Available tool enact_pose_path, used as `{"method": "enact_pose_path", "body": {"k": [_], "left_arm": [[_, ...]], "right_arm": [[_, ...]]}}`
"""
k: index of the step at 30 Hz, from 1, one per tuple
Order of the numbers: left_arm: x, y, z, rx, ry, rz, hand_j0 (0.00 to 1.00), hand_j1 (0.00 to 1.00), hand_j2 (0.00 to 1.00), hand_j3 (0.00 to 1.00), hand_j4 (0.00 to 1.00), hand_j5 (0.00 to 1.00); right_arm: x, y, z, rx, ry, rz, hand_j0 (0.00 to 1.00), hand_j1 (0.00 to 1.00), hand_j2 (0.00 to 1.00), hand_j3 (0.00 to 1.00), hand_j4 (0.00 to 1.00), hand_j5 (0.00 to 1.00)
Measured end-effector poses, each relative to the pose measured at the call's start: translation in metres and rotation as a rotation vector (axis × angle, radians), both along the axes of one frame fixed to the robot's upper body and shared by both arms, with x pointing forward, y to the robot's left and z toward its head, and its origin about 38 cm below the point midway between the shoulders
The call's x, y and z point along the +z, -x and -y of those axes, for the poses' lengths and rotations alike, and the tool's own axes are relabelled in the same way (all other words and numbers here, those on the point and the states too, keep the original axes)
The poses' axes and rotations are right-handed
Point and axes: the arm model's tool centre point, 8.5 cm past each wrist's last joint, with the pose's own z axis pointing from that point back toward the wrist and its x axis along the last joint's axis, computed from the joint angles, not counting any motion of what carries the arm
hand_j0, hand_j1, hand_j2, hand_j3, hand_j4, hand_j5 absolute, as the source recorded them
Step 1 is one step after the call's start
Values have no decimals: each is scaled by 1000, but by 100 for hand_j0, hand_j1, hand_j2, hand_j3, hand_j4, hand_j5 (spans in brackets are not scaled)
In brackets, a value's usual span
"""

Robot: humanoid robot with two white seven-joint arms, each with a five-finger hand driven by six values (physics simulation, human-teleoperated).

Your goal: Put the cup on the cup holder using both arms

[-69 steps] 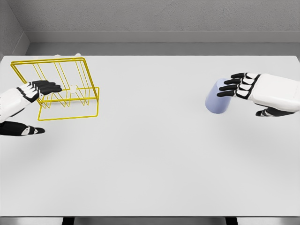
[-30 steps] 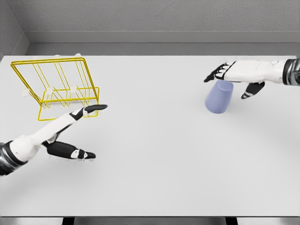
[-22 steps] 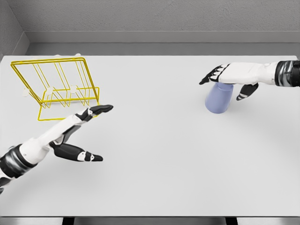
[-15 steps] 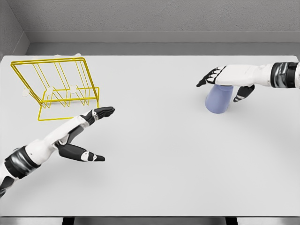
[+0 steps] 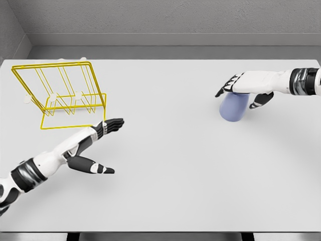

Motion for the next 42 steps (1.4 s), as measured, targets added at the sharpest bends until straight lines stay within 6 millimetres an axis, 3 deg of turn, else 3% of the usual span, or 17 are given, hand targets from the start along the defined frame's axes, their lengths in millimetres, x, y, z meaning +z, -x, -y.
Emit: {"method": "enact_pose_path", "body": {"k": [7, 14, 23, 30, 42], "left_arm": [[-17, 1, 6, 15, 16, -65, 100, 100, 100, 100, 100, 100], [-21, -6, 12, 48, 93, -153, 100, 100, 100, 100, 100, 100], [-29, -11, 15, 70, 114, -201, 100, 100, 100, 100, 100, 100], [-40, -11, 20, 80, 126, -224, 100, 100, 100, 100, 100, 100], [-43, -11, 22, 81, 128, -229, 100, 100, 100, 100, 100, 100]], "right_arm": [[0, 0, 1, 1, 19, 7, 75, 75, 75, 75, 75, 75], [0, -1, 1, 0, 25, 11, 64, 64, 64, 64, 64, 64], [4, -1, 0, 6, 25, 20, 60, 60, 60, 60, 60, 60], [18, 0, -5, 27, 18, 49, 54, 54, 54, 54, 54, 54], [45, 20, -18, 116, 31, 117, 54, 54, 54, 54, 54, 54]]}}
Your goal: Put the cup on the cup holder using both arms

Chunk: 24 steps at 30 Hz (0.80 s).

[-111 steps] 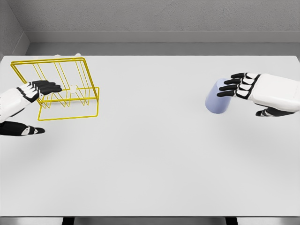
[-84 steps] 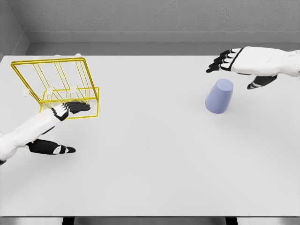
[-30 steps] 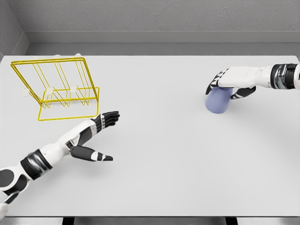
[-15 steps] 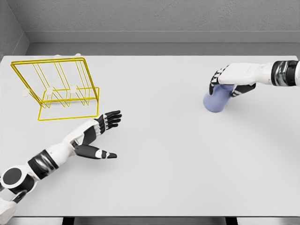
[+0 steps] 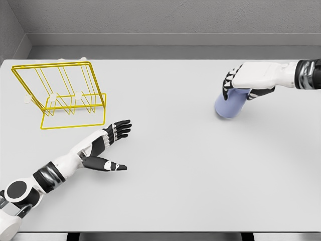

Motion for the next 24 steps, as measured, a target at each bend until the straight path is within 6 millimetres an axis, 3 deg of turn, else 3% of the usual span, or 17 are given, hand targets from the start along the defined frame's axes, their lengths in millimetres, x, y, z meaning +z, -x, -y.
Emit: {"method": "enact_pose_path", "body": {"k": [14, 24], "left_arm": [[0, 0, -1, 1, -1, 1, 100, 100, 100, 100, 100, 100], [1, -1, -1, 1, -1, 6, 100, 100, 100, 100, 100, 100]], "right_arm": [[22, 43, -51, 214, 13, 82, 54, 54, 54, 54, 54, 54], [23, 65, -79, 320, -1, 95, 54, 54, 54, 54, 54, 54]]}}
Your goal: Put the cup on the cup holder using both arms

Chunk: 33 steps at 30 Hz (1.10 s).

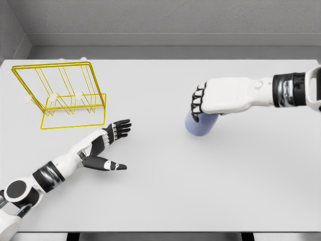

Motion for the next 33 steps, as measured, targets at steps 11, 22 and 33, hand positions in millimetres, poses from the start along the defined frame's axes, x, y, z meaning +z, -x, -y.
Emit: {"method": "enact_pose_path", "body": {"k": [11, 22, 33], "left_arm": [[1, -1, 0, 0, -1, 3, 100, 100, 100, 100, 100, 100], [1, -1, 0, -1, 0, 4, 100, 100, 100, 100, 100, 100], [3, -3, 1, -1, 0, 8, 100, 100, 100, 100, 100, 100]], "right_arm": [[-15, 8, -35, 82, -48, -43, 54, 54, 54, 54, 54, 54], [-31, 18, -72, 168, -72, -86, 54, 54, 54, 54, 54, 54], [-41, 23, -87, 195, -75, -89, 54, 54, 54, 54, 54, 54]]}}
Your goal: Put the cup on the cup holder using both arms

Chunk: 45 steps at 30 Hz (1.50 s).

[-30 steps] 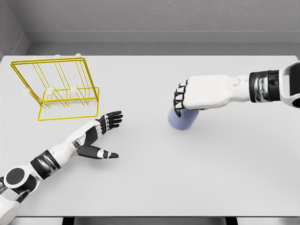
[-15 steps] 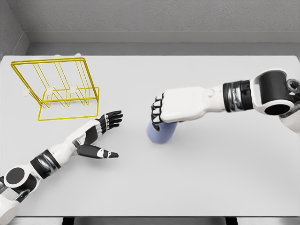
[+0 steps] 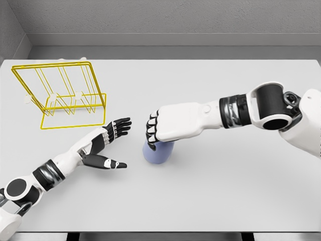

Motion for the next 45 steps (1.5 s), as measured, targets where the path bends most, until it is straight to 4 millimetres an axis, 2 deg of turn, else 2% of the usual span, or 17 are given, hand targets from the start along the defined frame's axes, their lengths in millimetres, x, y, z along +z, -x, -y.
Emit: {"method": "enact_pose_path", "body": {"k": [4, 5, 6, 7, 8, 17, 19, 22, 23, 26, 29, 31, 32, 35, 38, 42, 45], "left_arm": [[0, 0, 0, 0, 0, -1, 100, 100, 100, 100, 100, 100], [0, 0, 0, 0, 0, 1, 100, 100, 100, 100, 100, 100], [0, 0, 0, 0, -1, 0, 100, 100, 100, 100, 100, 100], [0, 0, 0, 0, -1, 0, 100, 100, 100, 100, 100, 100], [0, 0, 0, 0, -1, 0, 100, 100, 100, 100, 100, 100], [0, -2, -1, 4, -3, -1, 100, 100, 100, 100, 100, 100], [0, -2, -2, 5, -3, 1, 100, 100, 100, 100, 100, 100], [0, -3, -2, 8, -5, 0, 100, 100, 100, 100, 100, 100], [-1, -3, -3, 8, -5, 0, 100, 100, 100, 100, 100, 100], [-1, -4, -3, 8, -6, 0, 100, 100, 100, 100, 100, 100], [4, -10, 4, -2, 5, 17, 100, 100, 100, 100, 100, 100], [5, -11, 12, -17, 11, 20, 100, 100, 100, 100, 100, 100], [7, -13, 16, -25, 15, 25, 100, 100, 100, 100, 100, 100], [6, -14, 29, -53, 23, 23, 100, 100, 100, 100, 100, 100], [5, -14, 39, -74, 27, 15, 100, 100, 100, 100, 100, 100], [2, -12, 45, -90, 27, 5, 100, 100, 100, 100, 100, 100], [-1, -10, 50, -102, 30, -3, 100, 100, 100, 100, 100, 100]], "right_arm": [[-4, 0, 0, -4, 10, 5, 55, 55, 55, 55, 55, 55], [-4, 0, 0, -5, 12, 7, 59, 59, 59, 59, 59, 59], [-4, -1, 0, -5, 12, 8, 75, 75, 75, 75, 75, 75], [-4, -1, 0, -5, 12, 9, 95, 95, 95, 95, 95, 95], [-4, -1, -1, -4, 11, 10, 99, 99, 99, 99, 99, 99], [-2, -1, 0, -7, 6, 14, 100, 100, 100, 100, 100, 100], [6, -5, 6, -24, -6, 27, 100, 100, 100, 100, 100, 100], [26, -14, 38, -105, -71, 16, 100, 100, 100, 100, 100, 100], [37, -16, 52, -138, -106, 10, 100, 100, 100, 100, 100, 100], [49, -15, 105, -255, -214, -63, 100, 100, 100, 100, 100, 100], [28, -5, 165, -409, -294, -185, 100, 100, 100, 100, 100, 100], [33, -2, 193, -478, -343, -191, 100, 100, 100, 100, 100, 100], [37, 0, 202, -498, -368, -195, 100, 100, 100, 100, 100, 100], [33, 7, 222, -551, -425, -230, 100, 100, 100, 100, 100, 100], [40, 5, 228, -565, -490, -209, 100, 100, 100, 100, 100, 100], [33, -4, 242, -624, -590, -219, 100, 100, 100, 100, 100, 100], [19, -5, 243, -647, -658, -248, 100, 100, 100, 100, 100, 100]]}}
